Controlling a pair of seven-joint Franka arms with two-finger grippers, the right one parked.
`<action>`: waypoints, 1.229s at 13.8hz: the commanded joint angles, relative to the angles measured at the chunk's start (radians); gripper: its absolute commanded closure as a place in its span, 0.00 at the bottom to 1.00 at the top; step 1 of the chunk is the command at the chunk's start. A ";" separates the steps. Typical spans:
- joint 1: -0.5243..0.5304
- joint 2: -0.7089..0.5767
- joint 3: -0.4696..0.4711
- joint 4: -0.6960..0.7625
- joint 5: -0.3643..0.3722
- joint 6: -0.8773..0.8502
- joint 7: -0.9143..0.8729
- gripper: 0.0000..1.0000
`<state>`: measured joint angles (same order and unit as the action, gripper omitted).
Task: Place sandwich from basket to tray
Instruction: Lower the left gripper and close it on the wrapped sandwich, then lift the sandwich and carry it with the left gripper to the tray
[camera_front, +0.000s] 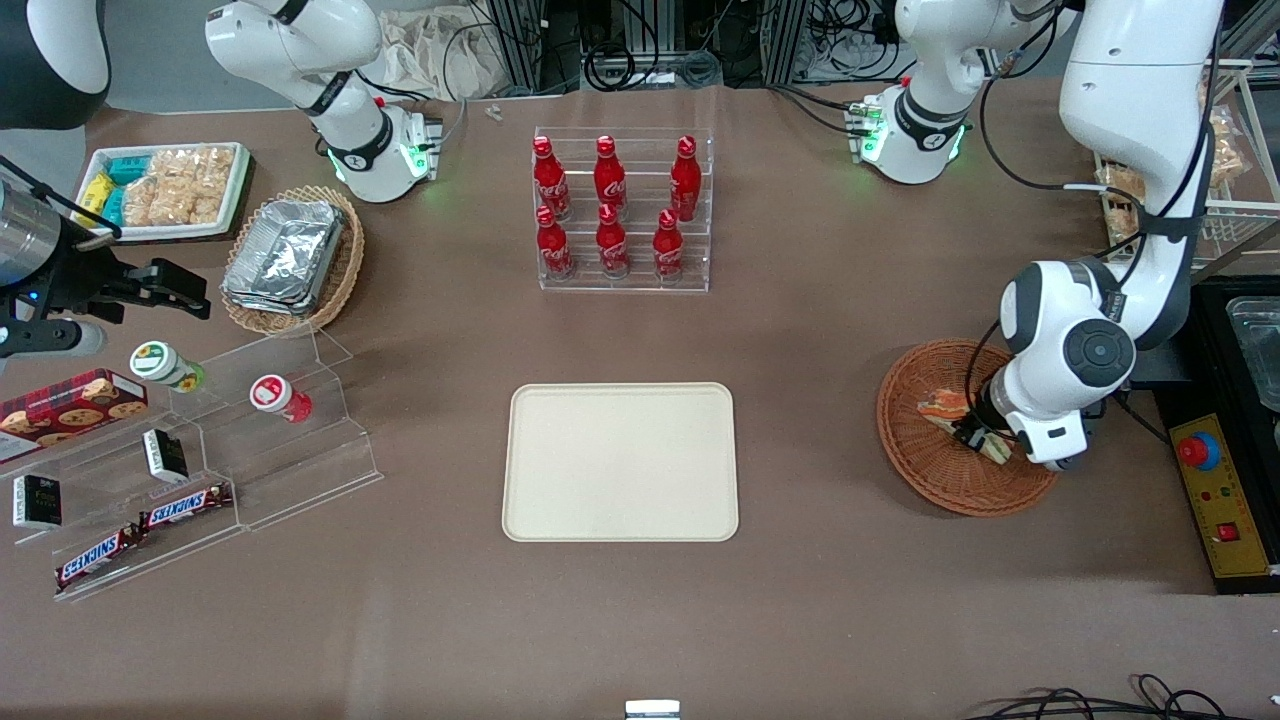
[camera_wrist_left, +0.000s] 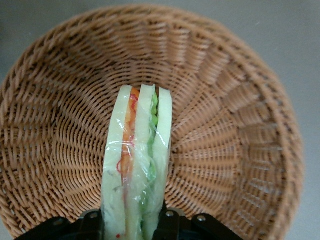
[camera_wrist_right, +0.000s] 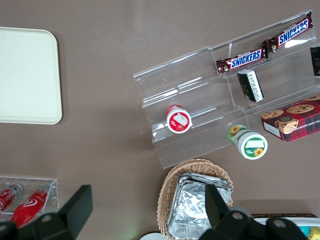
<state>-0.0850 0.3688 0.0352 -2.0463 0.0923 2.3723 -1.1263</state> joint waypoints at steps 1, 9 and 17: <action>0.002 -0.105 -0.003 0.069 0.014 -0.164 0.032 1.00; -0.015 -0.097 -0.309 0.281 -0.008 -0.383 0.274 1.00; -0.076 0.224 -0.518 0.419 0.010 -0.055 0.448 1.00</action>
<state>-0.1202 0.4868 -0.4717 -1.7020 0.0906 2.2357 -0.6919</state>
